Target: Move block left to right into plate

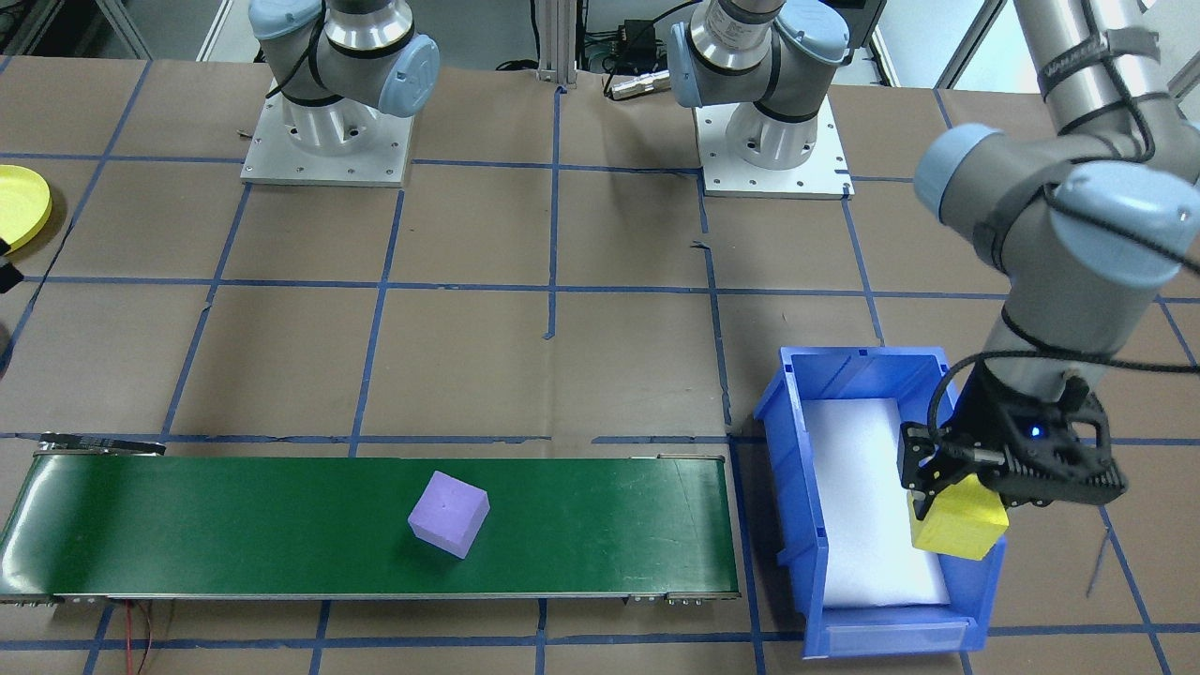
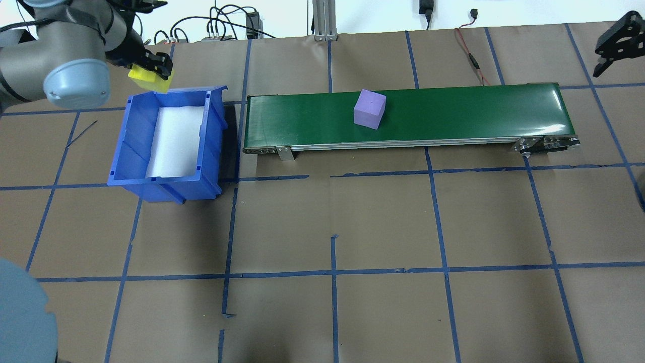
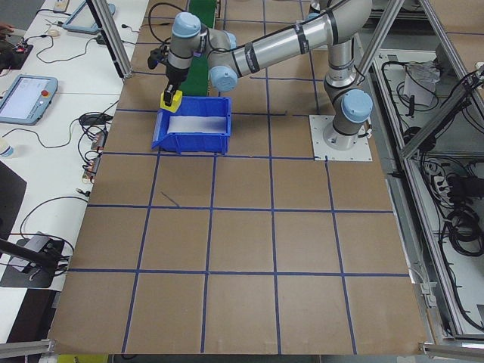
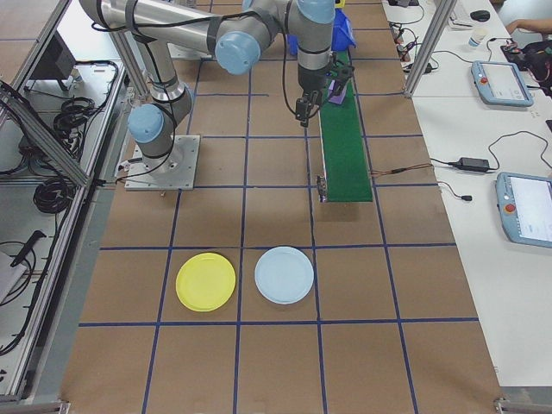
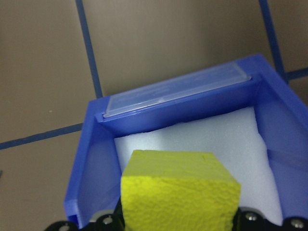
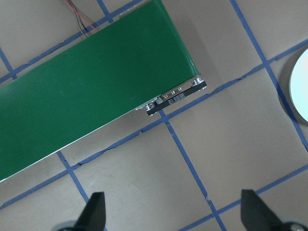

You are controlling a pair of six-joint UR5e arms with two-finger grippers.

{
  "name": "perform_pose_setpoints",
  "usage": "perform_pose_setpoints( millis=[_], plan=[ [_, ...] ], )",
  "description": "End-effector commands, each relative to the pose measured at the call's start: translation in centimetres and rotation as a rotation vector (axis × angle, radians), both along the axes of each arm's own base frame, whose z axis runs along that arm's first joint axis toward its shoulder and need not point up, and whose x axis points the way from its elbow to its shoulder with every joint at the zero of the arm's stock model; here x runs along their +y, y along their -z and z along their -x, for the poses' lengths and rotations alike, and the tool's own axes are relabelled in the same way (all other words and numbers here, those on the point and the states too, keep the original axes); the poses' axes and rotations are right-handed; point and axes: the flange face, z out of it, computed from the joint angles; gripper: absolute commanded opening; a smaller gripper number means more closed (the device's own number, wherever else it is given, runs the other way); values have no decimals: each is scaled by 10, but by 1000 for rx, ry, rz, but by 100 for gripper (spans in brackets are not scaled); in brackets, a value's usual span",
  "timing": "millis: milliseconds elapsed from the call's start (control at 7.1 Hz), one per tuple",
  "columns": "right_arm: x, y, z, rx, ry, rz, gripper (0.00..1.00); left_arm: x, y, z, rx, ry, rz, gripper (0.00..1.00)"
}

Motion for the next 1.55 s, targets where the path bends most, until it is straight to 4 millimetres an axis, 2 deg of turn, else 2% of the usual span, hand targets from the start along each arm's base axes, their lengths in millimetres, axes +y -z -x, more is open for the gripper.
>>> perform_pose_setpoints(
  millis=[0,141,282,422,563,704,845,985,1267,1408],
  plan=[
    [-40,-12,9,-50,-93,92,100,23,-21,69,135,76,17,25],
    [-50,-8,12,-52,-130,107,100,22,11,114,172,60,-55,25],
    [-67,7,11,-134,-164,126,100,21,45,138,184,61,-117,25],
    [-78,16,7,-211,-201,156,100,23,77,148,185,67,-172,25],
    [-80,22,7,-231,-202,155,100,27,106,148,183,65,-221,26],
    [-90,37,7,-286,-222,160,100,23,122,149,183,69,-227,35],
    [-108,67,8,-392,-276,183,100,19,126,150,182,77,-212,90],
    [-110,84,26,-437,-265,190,100,16,118,150,179,80,-198,100],
    [-109,108,41,-452,-323,170,100,19,84,141,93,66,-163,100],
    [-103,133,41,-498,-325,95,100,30,61,134,50,48,-210,100]
  ],
)
